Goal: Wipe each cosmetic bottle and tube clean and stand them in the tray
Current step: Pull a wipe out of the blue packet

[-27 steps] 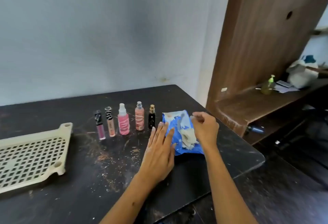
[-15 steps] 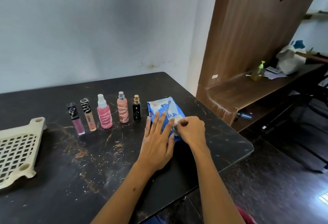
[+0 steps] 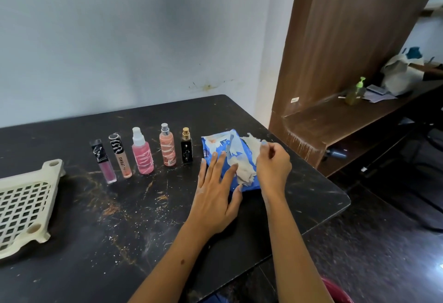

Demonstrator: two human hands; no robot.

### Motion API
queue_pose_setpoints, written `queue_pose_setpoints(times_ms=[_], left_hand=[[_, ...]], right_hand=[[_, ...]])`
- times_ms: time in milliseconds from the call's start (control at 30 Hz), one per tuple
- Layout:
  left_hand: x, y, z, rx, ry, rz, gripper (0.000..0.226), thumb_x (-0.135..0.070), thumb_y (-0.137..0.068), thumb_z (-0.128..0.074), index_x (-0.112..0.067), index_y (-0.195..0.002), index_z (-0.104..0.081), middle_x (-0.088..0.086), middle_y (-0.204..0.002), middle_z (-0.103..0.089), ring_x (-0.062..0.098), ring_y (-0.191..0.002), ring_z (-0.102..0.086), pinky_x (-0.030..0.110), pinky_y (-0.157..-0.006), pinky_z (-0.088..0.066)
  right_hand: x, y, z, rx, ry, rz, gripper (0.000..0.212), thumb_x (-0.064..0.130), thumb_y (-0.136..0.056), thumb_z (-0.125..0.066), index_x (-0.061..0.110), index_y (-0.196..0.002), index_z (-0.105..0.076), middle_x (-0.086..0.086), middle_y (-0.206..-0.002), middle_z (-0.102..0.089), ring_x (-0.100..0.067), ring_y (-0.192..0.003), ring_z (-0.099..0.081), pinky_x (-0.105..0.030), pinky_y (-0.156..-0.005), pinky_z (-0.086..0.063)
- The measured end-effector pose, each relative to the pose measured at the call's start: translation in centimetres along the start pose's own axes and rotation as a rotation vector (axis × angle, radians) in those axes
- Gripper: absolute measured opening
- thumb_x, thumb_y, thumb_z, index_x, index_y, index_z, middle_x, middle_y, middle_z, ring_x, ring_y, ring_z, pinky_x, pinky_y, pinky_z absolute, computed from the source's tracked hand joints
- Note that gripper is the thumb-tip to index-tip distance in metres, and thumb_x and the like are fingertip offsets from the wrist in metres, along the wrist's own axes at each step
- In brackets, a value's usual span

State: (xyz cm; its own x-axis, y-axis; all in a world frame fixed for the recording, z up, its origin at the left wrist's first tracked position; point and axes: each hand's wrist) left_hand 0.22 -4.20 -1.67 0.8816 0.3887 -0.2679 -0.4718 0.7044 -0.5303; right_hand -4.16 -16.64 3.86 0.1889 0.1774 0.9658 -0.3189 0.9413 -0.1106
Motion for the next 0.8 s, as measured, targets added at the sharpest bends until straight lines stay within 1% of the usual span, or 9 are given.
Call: queue_pose_setpoints(times_ms=[67, 167, 267, 333, 400, 467, 567, 700, 800], left_hand=[[-0.2, 0.1, 0.4, -0.037, 0.074, 0.009, 0.053, -0.042, -0.093, -0.032, -0.014, -0.138, -0.041, 0.007, -0.154, -0.025, 0.021, -0.146, -0.014, 0.038, -0.119, 0.001], [-0.3, 0.1, 1.3, -0.127, 0.298, 0.076, 0.052, -0.046, -0.096, -0.031, -0.014, -0.135, -0.043, 0.003, -0.147, -0.039, 0.013, -0.141, -0.026, 0.036, -0.119, -0.01], [0.2, 0.5, 3.0, -0.272, 0.575, 0.239, 0.041, -0.04, -0.096, -0.034, -0.017, -0.125, -0.051, -0.005, -0.13, -0.053, 0.004, -0.126, -0.044, 0.029, -0.107, -0.035], [1.3, 1.4, 4.4, -0.35, 0.553, 0.287, 0.036, -0.036, -0.094, -0.033, -0.02, -0.12, -0.052, -0.01, -0.12, -0.056, -0.001, -0.116, -0.049, 0.021, -0.099, -0.039], [2.6, 2.3, 5.7, -0.377, 0.498, 0.32, 0.038, -0.036, -0.094, -0.033, -0.018, -0.118, -0.055, -0.007, -0.114, -0.059, 0.002, -0.109, -0.053, 0.023, -0.094, -0.042], [4.2, 3.4, 7.0, -0.392, 0.451, 0.356, 0.039, -0.037, -0.094, -0.034, -0.016, -0.116, -0.058, -0.005, -0.107, -0.062, 0.006, -0.101, -0.057, 0.025, -0.088, -0.046], [6.0, 5.0, 8.8, -0.422, 0.391, 0.368, 0.039, -0.035, -0.094, -0.033, -0.013, -0.11, -0.061, -0.007, -0.1, -0.065, 0.004, -0.095, -0.059, 0.022, -0.083, -0.048], [7.3, 6.6, 10.3, -0.478, 0.366, 0.378, 0.028, -0.034, -0.094, -0.034, -0.029, -0.103, -0.06, -0.01, -0.092, -0.067, 0.005, -0.084, -0.063, 0.014, -0.074, -0.046], [7.8, 6.9, 10.8, -0.466, 0.377, 0.386, 0.023, -0.034, -0.094, -0.035, -0.042, -0.102, -0.055, -0.011, -0.088, -0.068, 0.013, -0.079, -0.065, 0.026, -0.073, -0.051]], right_hand=[[0.2, 0.0, 0.0, -0.043, -0.113, -0.039, 0.011, 0.021, -0.1, -0.05, 0.016, -0.097, -0.059, -0.005, -0.098, -0.066, -0.013, -0.088, -0.062, -0.03, -0.079, -0.055], [0.5, 0.2, 0.0, 0.028, -0.295, -0.094, 0.015, 0.006, -0.098, -0.052, 0.02, -0.097, -0.058, -0.001, -0.105, -0.064, -0.012, -0.091, -0.062, -0.014, -0.064, -0.051], [1.2, 1.2, -0.9, 0.217, -0.368, -0.168, 0.027, 0.0, -0.096, -0.052, 0.017, -0.085, -0.07, 0.0, -0.091, -0.065, -0.01, -0.073, -0.058, -0.025, -0.067, -0.052], [1.6, 2.5, -2.2, 0.286, -0.411, -0.217, 0.018, 0.004, -0.09, -0.062, 0.007, -0.076, -0.073, -0.002, -0.072, -0.063, -0.014, -0.065, -0.055, -0.03, -0.065, -0.049], [1.7, 3.7, -3.6, 0.3, -0.434, -0.212, 0.015, 0.011, -0.084, -0.071, 0.002, -0.072, -0.07, -0.007, -0.069, -0.062, -0.018, -0.068, -0.055, -0.032, -0.066, -0.048], [1.7, 4.7, -5.0, 0.293, -0.4, -0.169, 0.011, 0.007, -0.082, -0.072, 0.013, -0.073, -0.068, -0.004, -0.077, -0.066, -0.017, -0.074, -0.059, -0.03, -0.07, -0.05], [2.0, 5.2, -6.4, 0.229, -0.2, -0.052, 0.025, 0.0, -0.09, -0.054, 0.02, -0.087, -0.068, -0.002, -0.091, -0.067, -0.014, -0.075, -0.058, -0.02, -0.062, -0.044], [3.0, 4.9, -7.9, 0.188, -0.039, 0.106, 0.034, 0.002, -0.097, -0.041, 0.011, -0.112, -0.07, -0.005, -0.112, -0.068, -0.016, -0.092, -0.058, -0.03, -0.082, -0.047], [3.9, 4.3, -8.8, 0.254, 0.014, 0.229, 0.026, 0.015, -0.096, -0.051, 0.012, -0.116, -0.068, -0.003, -0.119, -0.064, -0.017, -0.109, -0.059, -0.025, -0.091, -0.042]])
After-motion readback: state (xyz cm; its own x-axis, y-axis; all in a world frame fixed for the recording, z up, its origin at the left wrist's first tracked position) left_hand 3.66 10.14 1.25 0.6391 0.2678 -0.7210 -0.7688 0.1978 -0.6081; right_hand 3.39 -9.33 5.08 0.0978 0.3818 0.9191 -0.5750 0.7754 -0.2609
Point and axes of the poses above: each hand's wrist, its own y-axis away from the middle knuckle, its own z-axis out of the back of the hand, x = y × z
